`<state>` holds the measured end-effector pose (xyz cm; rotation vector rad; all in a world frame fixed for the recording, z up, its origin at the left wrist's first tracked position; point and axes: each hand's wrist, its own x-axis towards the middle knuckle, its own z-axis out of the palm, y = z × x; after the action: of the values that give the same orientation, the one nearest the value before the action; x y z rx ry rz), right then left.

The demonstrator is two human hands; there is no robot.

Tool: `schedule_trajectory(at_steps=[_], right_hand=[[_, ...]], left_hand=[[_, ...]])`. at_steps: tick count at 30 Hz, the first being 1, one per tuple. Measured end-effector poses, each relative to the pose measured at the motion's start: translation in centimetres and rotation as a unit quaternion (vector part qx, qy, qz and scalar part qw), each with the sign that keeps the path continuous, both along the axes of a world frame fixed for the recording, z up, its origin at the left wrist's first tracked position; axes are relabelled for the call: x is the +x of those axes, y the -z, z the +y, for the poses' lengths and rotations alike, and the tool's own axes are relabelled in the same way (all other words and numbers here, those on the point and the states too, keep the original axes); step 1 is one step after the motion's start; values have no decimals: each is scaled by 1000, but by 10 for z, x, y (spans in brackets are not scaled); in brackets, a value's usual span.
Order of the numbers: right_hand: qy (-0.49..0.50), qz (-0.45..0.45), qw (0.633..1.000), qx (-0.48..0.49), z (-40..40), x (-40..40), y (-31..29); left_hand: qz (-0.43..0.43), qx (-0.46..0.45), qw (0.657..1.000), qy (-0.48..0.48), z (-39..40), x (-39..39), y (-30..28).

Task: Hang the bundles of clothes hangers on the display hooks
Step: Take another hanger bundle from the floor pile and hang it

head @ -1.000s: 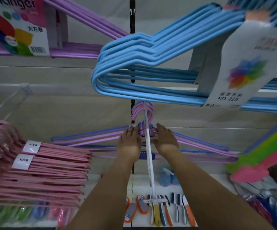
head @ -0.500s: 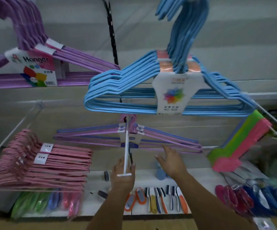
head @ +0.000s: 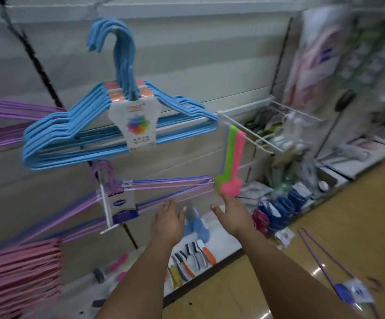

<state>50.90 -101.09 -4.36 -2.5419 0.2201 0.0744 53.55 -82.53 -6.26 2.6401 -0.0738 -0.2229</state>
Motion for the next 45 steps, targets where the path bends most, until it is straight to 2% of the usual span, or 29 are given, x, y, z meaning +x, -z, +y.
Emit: schedule_trajectory(at_steps=[5,11,14,26,36,45], right_hand=[[96,-1,995,17,-36,-59,-5],[197,-13,980,-24,-95,-125,-6],[261,-10,965,-16,-131,-157,-1],[436,-1,900,1,-314,-265,17],[505,16,863,17,-449,-330,37],[529,13,848,37,-533,-329,58]], left_hand=[[-13,-6,996,94,-49,-15,-13],[-5,-10,980,198,-127,-48,-11],[-9,4,965,264,-174,-62,-5],[-7,0,908,418,-391,-125,7],[-13,31,877,479,-540,-157,27],[14,38,866,499,-644,-142,61]])
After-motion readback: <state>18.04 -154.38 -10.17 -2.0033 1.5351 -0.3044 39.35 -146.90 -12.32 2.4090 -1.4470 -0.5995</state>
